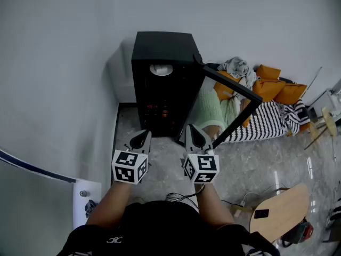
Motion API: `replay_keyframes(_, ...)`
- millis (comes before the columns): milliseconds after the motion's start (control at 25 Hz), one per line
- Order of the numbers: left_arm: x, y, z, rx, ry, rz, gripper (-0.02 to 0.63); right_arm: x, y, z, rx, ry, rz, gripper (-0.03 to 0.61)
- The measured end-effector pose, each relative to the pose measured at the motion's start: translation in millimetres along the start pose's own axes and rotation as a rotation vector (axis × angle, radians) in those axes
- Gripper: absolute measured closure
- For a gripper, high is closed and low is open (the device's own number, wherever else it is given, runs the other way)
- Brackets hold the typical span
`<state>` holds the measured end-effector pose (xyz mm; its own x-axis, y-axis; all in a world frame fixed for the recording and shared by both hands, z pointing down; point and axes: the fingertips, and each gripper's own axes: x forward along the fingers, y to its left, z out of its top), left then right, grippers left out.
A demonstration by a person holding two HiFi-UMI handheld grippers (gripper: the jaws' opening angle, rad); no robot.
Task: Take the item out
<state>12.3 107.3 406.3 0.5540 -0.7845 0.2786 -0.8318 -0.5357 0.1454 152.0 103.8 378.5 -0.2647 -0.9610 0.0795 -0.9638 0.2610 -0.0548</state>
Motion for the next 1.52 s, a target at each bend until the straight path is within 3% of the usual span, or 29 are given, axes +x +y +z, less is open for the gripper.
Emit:
replay_keyframes(520,15,-27,-12,0.0,0.025,-0.003,0.614,-15,-24,-15,0.019,0.024,0.01,0.571)
replay_keyframes(1520,35,-59,-18,-0.01,0.017,0.124,0.614,-25,-64,-34,-0.006,0.053,0.136,0.571)
